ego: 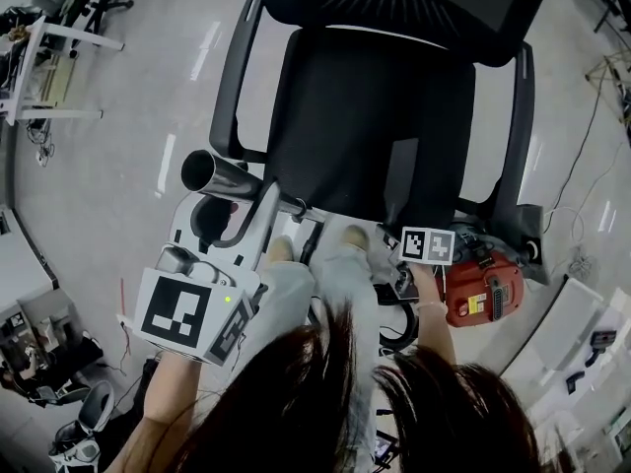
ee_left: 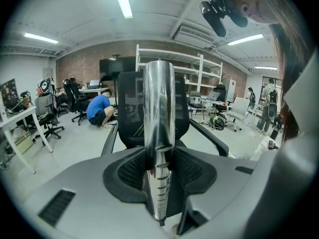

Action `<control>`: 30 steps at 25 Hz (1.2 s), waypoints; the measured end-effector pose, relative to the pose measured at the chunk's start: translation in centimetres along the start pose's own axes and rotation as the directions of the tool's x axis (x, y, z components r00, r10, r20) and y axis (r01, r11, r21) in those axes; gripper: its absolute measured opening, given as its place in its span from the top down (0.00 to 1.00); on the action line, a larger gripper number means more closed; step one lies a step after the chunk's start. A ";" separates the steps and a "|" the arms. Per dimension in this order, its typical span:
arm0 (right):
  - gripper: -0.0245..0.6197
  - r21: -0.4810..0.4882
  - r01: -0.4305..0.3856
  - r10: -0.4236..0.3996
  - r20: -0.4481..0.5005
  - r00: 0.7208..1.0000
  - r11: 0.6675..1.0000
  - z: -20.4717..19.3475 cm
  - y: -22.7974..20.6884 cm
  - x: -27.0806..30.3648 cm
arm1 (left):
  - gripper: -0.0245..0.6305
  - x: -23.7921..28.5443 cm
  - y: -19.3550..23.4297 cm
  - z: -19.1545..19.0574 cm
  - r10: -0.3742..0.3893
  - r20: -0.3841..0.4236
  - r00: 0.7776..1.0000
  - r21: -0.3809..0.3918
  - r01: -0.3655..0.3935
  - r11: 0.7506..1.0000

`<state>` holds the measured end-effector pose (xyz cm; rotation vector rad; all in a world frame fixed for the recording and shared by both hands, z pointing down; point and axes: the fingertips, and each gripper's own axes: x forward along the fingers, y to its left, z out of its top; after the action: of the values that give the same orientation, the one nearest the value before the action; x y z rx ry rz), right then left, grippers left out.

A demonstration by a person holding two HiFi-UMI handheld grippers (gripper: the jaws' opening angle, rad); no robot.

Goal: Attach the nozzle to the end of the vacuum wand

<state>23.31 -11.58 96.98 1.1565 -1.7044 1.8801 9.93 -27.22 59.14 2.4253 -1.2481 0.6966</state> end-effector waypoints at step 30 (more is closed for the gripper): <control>0.67 0.186 -0.184 0.174 0.070 0.982 0.965 -0.5 3.7 -1.8 | 0.72 -0.4 1.0 -0.8 -0.025 -0.019 0.999 0.014 0.026 1.000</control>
<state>21.57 -11.39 93.26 1.1656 -1.7388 2.1831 8.74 -27.12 59.63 2.4358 -1.2069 0.7216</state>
